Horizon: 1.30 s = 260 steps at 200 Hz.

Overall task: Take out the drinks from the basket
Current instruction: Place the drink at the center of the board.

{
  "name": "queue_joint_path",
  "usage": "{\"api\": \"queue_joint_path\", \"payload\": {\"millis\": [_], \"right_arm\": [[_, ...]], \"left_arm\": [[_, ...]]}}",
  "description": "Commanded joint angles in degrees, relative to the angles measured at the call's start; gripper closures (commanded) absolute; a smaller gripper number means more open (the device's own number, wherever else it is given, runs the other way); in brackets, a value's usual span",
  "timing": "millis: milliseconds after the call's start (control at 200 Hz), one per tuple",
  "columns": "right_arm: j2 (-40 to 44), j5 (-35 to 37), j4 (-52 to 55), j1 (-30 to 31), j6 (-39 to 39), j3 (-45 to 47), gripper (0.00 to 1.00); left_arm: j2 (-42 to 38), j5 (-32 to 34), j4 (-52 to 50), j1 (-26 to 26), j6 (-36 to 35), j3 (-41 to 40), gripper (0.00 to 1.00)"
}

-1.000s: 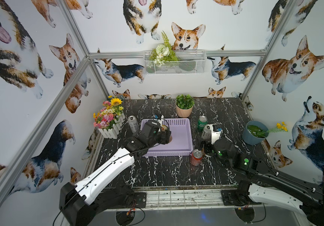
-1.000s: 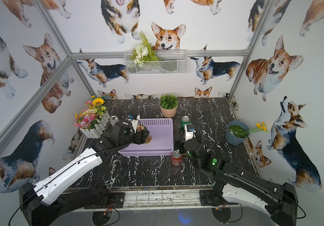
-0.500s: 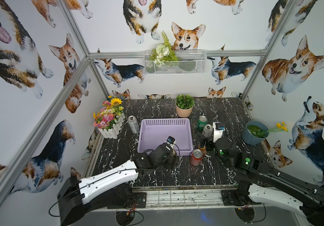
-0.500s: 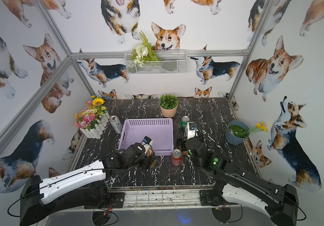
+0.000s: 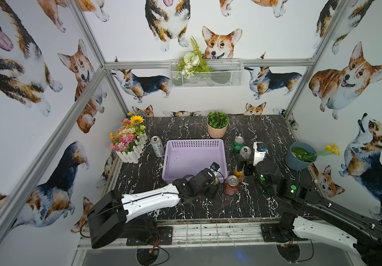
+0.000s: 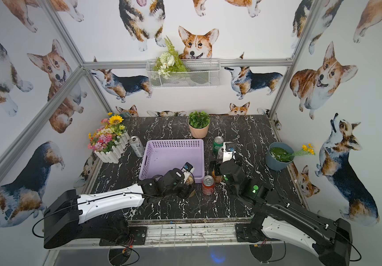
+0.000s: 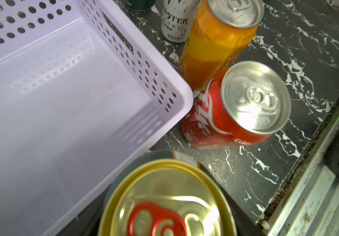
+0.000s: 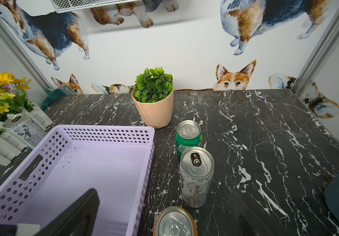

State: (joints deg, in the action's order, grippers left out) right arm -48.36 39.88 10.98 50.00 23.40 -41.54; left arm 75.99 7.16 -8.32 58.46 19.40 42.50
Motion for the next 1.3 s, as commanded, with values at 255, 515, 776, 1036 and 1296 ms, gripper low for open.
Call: {"api": "queue_joint_path", "payload": {"millis": [255,515,776,1036,1296], "right_arm": [[0.3,0.2,-2.3,-0.7,-0.9,0.9,0.0],[0.6,-0.3,-2.3,-1.0,-0.8,1.2,0.0],[0.8,-0.7,-2.4,-1.2,-0.9,0.4,0.0],[-0.8,-3.6,-3.8,-4.7,-0.1,0.3,0.0],[-2.4,-11.7,-8.4,-14.0,0.6,-0.2,0.0]], "left_arm": [[2.2,4.9,0.5,2.4,0.0,0.5,0.36],[1.1,6.8,0.3,2.4,0.7,0.2,0.0],[-7.3,12.3,-3.4,2.4,2.3,1.5,0.0],[-20.5,20.7,-11.0,-3.8,2.4,8.9,0.0],[-22.4,8.3,-7.2,-31.0,0.9,10.0,0.0]]}}
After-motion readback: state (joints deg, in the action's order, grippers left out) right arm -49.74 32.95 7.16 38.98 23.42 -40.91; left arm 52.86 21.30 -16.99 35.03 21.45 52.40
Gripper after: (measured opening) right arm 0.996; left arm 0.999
